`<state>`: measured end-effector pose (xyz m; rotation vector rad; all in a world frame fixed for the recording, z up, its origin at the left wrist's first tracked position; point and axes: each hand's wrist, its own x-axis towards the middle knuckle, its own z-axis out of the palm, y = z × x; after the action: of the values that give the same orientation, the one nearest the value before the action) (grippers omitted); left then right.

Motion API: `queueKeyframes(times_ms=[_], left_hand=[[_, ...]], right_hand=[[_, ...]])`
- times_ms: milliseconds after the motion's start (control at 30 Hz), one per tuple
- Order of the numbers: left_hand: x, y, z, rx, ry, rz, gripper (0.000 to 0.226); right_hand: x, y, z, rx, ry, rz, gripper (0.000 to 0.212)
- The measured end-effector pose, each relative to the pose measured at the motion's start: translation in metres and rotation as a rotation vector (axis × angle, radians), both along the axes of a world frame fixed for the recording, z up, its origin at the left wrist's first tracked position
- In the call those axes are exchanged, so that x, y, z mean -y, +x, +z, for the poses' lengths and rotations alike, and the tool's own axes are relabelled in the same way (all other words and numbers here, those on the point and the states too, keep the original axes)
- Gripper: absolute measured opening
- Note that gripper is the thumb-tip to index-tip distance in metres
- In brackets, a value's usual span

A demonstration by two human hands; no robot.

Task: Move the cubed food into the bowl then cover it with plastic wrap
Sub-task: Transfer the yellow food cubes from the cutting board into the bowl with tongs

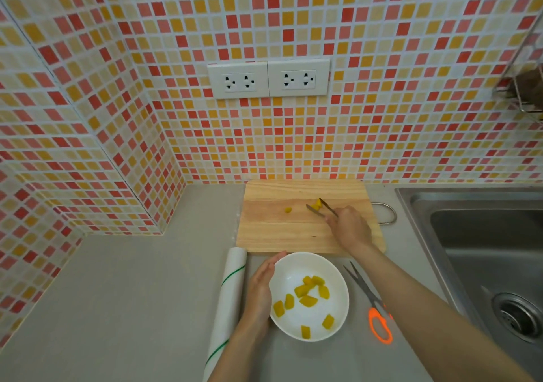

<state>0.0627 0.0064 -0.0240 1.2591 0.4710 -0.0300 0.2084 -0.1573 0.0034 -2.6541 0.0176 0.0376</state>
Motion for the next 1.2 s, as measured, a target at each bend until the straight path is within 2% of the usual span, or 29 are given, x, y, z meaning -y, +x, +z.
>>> queueKeyframes(times_ms=[200,433,533,700,767,900,1000,1100,1200], left_hand=[[-0.002,0.002,-0.004,-0.006,0.005,0.020,0.029],[0.000,0.002,0.000,-0.005,-0.011,0.014,0.030],[0.000,0.001,0.002,-0.005,0.001,0.008,0.030],[0.002,0.000,0.007,-0.004,-0.028,0.018,0.029],[0.002,-0.001,0.008,-0.004,-0.038,0.018,0.028],[0.001,-0.002,0.008,0.009,-0.024,0.011,0.029],[0.002,-0.003,0.009,0.007,-0.013,0.009,0.032],[0.002,-0.003,0.009,0.003,-0.015,0.012,0.031],[0.001,-0.003,0.008,0.014,-0.001,-0.005,0.033]], right_hand=[[0.002,0.000,-0.011,0.056,-0.041,0.004,0.029],[0.022,-0.051,0.018,0.227,0.177,0.169,0.023],[0.036,-0.092,0.030,0.256,0.201,0.285,0.019],[0.057,-0.129,0.044,-0.110,0.132,0.551,0.021],[0.060,-0.127,0.051,-0.187,0.084,0.594,0.025],[0.059,-0.103,0.063,-0.130,0.162,0.569,0.024],[0.047,-0.072,0.060,-0.058,0.177,0.448,0.021],[0.024,-0.040,0.044,-0.020,0.164,0.285,0.030],[-0.001,-0.020,0.026,-0.006,0.131,0.230,0.035]])
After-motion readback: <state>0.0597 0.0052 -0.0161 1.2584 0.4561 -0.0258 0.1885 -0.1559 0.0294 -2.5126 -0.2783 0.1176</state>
